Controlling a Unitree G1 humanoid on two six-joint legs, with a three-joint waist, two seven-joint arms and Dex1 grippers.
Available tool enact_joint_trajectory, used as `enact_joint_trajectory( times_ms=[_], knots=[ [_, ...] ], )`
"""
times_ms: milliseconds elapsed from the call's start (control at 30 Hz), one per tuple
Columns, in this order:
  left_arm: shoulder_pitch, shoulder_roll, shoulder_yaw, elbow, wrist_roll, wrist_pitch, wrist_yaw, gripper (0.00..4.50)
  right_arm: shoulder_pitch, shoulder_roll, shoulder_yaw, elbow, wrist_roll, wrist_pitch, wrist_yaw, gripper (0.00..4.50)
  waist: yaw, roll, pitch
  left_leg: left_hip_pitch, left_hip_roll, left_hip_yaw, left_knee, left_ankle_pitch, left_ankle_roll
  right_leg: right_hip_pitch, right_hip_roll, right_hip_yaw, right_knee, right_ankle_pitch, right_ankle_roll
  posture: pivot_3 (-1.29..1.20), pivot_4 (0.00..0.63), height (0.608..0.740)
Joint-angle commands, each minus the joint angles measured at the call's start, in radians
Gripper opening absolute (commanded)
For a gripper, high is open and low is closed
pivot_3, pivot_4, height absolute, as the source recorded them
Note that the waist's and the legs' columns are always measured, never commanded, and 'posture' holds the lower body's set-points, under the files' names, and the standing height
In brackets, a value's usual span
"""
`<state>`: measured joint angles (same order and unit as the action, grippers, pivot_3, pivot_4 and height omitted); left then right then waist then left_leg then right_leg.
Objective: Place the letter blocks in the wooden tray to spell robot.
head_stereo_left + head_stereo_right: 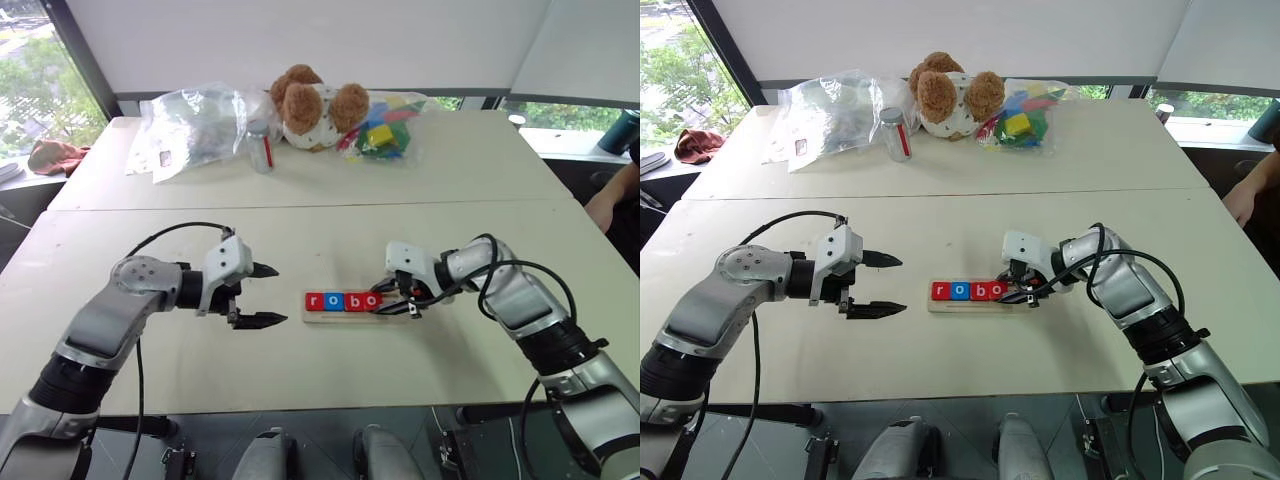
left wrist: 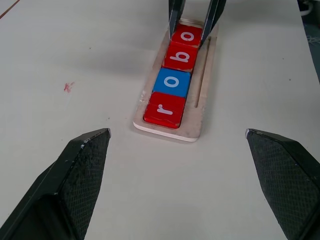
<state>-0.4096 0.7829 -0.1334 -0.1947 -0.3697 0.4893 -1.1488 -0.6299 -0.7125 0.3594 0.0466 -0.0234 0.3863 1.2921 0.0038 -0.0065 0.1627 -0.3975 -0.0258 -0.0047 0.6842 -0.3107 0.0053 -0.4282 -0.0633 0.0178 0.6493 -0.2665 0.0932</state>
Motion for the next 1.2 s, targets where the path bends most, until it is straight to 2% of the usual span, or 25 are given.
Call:
enact_joint_trajectory(
  times_ms=[33, 400, 433, 500, 600, 1033, 1200],
  knots=[
    [-0.022, -0.001, 0.016, -0.005, 0.001, -0.017, 0.002, 4.50, -0.014, 0.010, 0.002, -0.028, 0.005, -0.006, -0.003, 1.11, 0.000, 0.000, 0.000, 0.000, 0.000, 0.000, 0.000, 0.000, 0.000, 0.000, 0.000, 0.000, 0.000, 0.000, 0.000, 0.00, 0.150, 0.740],
    [-0.017, -0.006, 0.015, -0.010, 0.004, -0.019, 0.004, 4.50, -0.006, 0.015, 0.007, -0.035, 0.004, -0.003, -0.009, 1.11, -0.013, 0.000, 0.000, 0.000, 0.000, 0.000, 0.000, 0.000, 0.000, 0.000, 0.000, 0.000, 0.000, 0.000, 0.000, 0.00, 0.150, 0.740],
    [-0.017, -0.008, 0.013, -0.013, 0.005, -0.017, 0.005, 4.50, -0.007, 0.015, 0.006, -0.033, 0.003, -0.003, -0.010, 2.16, -0.014, 0.000, 0.000, 0.000, 0.000, 0.000, 0.000, 0.000, 0.000, 0.000, 0.000, 0.000, 0.000, 0.000, 0.000, 0.00, 0.150, 0.740],
    [-0.017, -0.011, 0.012, -0.021, 0.003, -0.012, 0.008, 4.50, -0.011, 0.016, 0.001, -0.033, 0.005, -0.004, -0.016, 2.98, -0.015, 0.000, 0.000, 0.000, 0.000, 0.000, 0.000, 0.000, 0.000, 0.000, 0.000, 0.000, 0.000, 0.000, 0.000, 0.00, 0.150, 0.740],
    [-0.016, -0.012, 0.012, -0.026, 0.002, -0.008, 0.009, 4.50, -0.022, 0.016, -0.011, -0.042, 0.015, 0.008, -0.022, 4.46, -0.015, 0.000, 0.000, 0.001, 0.000, 0.000, 0.000, 0.000, 0.000, 0.000, 0.000, 0.000, 0.001, 0.000, 0.000, 0.00, 0.150, 0.740],
    [-0.037, -0.029, 0.005, 0.003, 0.006, -0.009, 0.006, 4.50, -0.044, -0.020, -0.081, -0.119, 0.069, 0.038, -0.043, 4.46, -0.015, 0.000, 0.000, 0.001, 0.000, 0.000, 0.000, 0.000, 0.000, 0.000, 0.000, 0.000, 0.000, 0.000, 0.000, 0.00, 0.150, 0.740],
    [-0.035, -0.027, 0.009, 0.005, 0.005, -0.008, 0.004, 4.50, 0.002, -0.089, -0.105, -0.156, 0.046, 0.007, -0.062, 4.46, -0.012, 0.000, 0.000, 0.000, 0.000, 0.000, 0.000, 0.000, 0.000, 0.000, 0.000, 0.000, 0.000, 0.000, 0.000, 0.00, 0.150, 0.740]
  ],
)
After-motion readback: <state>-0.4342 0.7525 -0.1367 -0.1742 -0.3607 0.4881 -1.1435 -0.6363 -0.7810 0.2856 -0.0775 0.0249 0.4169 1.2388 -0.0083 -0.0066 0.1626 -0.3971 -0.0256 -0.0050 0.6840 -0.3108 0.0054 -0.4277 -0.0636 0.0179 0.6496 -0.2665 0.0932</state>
